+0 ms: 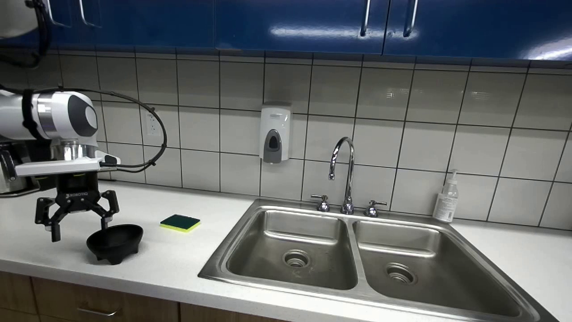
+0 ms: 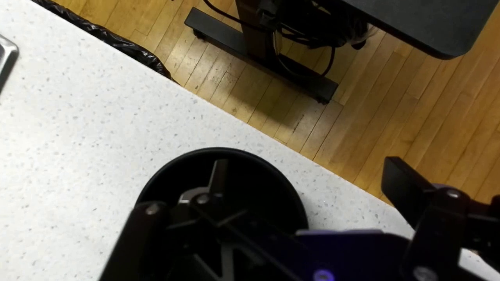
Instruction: Pick up the black bowl and put it in the sink
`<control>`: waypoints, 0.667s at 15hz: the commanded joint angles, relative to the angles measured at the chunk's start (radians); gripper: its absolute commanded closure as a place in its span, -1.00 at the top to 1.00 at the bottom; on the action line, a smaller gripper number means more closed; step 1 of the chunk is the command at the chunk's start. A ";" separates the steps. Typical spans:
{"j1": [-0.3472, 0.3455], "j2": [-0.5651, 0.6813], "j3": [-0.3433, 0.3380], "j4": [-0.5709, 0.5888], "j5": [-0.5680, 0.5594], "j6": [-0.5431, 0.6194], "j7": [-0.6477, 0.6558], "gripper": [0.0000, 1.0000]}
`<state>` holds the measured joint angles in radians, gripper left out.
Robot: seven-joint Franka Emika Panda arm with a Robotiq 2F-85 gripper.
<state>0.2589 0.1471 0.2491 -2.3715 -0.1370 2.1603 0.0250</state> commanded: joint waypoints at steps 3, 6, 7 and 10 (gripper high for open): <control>0.004 0.107 -0.008 0.086 -0.038 -0.008 -0.028 1.00; 0.005 0.148 -0.010 0.117 -0.040 -0.012 -0.041 1.00; 0.006 0.157 -0.010 0.126 -0.039 -0.013 -0.044 1.00; 0.007 0.179 -0.011 0.147 -0.038 -0.016 -0.053 0.47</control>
<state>0.2589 0.3001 0.2476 -2.2636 -0.1581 2.1606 -0.0036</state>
